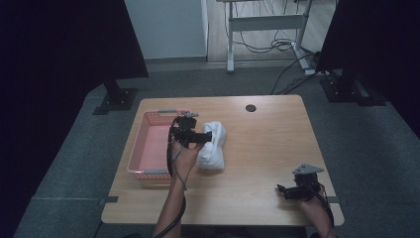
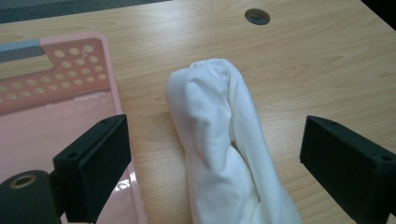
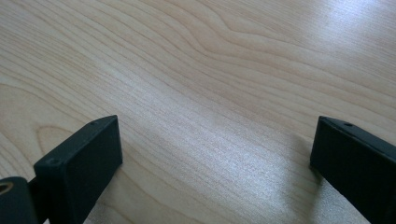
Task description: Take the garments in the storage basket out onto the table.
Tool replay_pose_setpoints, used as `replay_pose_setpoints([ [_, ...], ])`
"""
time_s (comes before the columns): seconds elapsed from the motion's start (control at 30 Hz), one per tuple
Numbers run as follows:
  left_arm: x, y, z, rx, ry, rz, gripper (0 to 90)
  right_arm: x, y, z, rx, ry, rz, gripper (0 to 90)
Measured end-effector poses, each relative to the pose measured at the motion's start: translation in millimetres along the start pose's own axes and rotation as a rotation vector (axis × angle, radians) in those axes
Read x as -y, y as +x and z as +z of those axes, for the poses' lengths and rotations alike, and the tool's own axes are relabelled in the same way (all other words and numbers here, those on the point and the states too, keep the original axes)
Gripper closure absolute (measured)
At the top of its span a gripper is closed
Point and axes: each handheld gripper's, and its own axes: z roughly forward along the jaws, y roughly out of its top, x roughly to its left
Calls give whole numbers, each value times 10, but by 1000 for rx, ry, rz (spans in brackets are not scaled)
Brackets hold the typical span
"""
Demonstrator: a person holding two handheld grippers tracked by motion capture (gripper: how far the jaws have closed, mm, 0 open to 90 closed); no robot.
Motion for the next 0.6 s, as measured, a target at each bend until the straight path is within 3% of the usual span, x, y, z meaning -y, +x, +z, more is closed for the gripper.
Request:
replay_pose_setpoints([
  [0.6,127,243,-221,-18,-14,-8,85,0,0,0,0,0,0,18],
])
